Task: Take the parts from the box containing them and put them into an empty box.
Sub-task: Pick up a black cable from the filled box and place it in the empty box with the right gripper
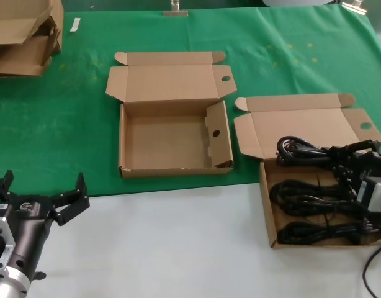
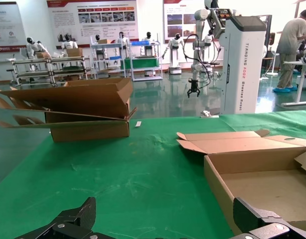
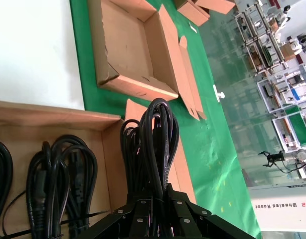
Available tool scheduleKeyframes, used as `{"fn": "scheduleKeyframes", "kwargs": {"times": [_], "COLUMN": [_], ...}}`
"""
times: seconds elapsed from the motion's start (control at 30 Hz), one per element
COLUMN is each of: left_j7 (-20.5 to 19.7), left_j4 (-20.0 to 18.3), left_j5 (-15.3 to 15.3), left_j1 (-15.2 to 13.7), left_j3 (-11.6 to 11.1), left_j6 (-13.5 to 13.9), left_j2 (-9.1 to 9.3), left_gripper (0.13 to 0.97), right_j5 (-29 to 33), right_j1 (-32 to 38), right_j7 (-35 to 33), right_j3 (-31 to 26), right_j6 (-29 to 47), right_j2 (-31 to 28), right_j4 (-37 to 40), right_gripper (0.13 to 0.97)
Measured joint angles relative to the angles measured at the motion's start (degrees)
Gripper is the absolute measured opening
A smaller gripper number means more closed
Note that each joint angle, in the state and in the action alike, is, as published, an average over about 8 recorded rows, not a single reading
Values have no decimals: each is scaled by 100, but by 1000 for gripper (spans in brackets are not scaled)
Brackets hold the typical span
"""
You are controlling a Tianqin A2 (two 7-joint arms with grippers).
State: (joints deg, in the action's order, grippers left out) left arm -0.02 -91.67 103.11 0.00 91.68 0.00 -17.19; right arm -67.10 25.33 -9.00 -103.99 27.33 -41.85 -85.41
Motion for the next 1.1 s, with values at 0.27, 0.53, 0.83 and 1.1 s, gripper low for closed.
{"fn": "scheduleKeyframes", "kwargs": {"times": [0.27,0.53,0.83,1.1], "left_j7": [0,0,0,0], "left_j4": [0,0,0,0], "left_j5": [0,0,0,0], "left_j1": [0,0,0,0], "left_j3": [0,0,0,0], "left_j6": [0,0,0,0], "left_j2": [0,0,0,0], "left_gripper": [966,966,966,966], "right_j5": [113,205,432,812], "right_j1": [-253,-322,-114,583], "right_j7": [129,102,270,246], "right_j3": [133,137,142,-234], "right_j6": [31,57,217,394], "right_j2": [-13,51,282,1016], "right_j4": [-279,-270,-492,-426], "right_gripper": [192,192,191,191]}}
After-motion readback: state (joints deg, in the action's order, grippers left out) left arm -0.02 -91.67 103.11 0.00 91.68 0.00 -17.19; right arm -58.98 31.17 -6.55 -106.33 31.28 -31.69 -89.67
